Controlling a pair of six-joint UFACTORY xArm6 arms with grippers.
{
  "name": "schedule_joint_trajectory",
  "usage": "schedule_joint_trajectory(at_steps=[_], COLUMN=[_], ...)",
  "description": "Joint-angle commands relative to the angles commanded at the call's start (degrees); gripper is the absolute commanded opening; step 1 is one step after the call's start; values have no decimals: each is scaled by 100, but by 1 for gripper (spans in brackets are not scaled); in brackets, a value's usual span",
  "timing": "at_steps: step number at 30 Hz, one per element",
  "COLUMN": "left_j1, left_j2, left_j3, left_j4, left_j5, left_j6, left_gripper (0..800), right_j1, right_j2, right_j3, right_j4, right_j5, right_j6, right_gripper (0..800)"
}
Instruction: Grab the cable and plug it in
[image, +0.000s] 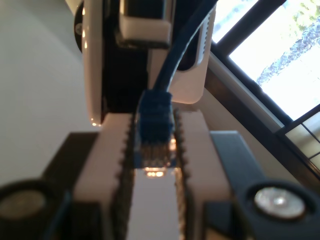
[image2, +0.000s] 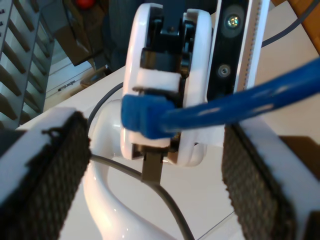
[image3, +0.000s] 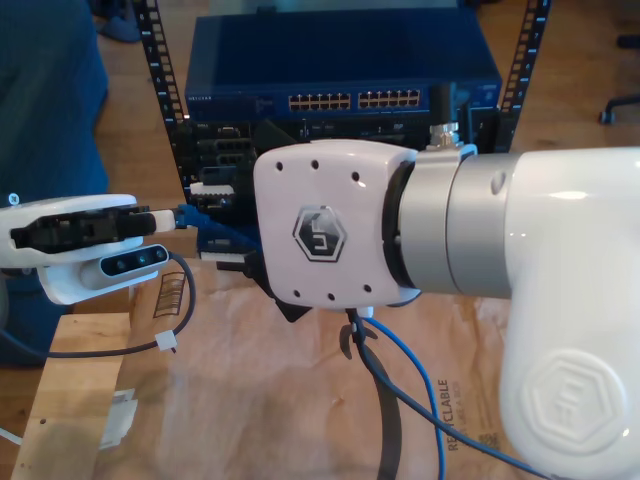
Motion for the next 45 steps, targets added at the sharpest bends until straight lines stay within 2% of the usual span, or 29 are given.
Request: schedule_joint_trajectory(at_steps=[17,28,32,33,35,36,37,38,41,42,44,45], left_j1=[-9,-114,-132,-123,-123,-123,-123,-114,-114,-105,-79,-70], left_j2=[-9,-9,-18,-18,-18,-26,-18,-26,-26,-26,-35,-70], left_j3=[9,53,53,53,62,70,70,70,70,35,0,-18], left_j4=[0,18,18,18,18,18,18,18,9,9,9,18], left_j5=[-9,-9,-9,-9,0,0,0,0,0,-9,-79,-123], left_j6=[9,9,9,9,0,0,0,0,0,-18,-26,-26], left_gripper=[36,36,37,63,236,293,302,349,567,617,800,800], right_j1=[0,0,0,0,0,0,0,0,0,0,-9,-9], right_j2=[53,44,53,53,53,53,53,53,53,53,105,149], right_j3=[18,9,9,9,26,44,44,53,62,62,62,53], right_j4=[167,211,229,255,343,352,352,352,352,352,360,369], right_j5=[0,0,-18,-62,-316,-387,-396,-396,-396,-396,-422,-448], right_j6=[0,0,0,0,0,0,0,0,0,0,9,9], right_gripper=[266,225,175,153,71,60,51,43,27,22,14,13])
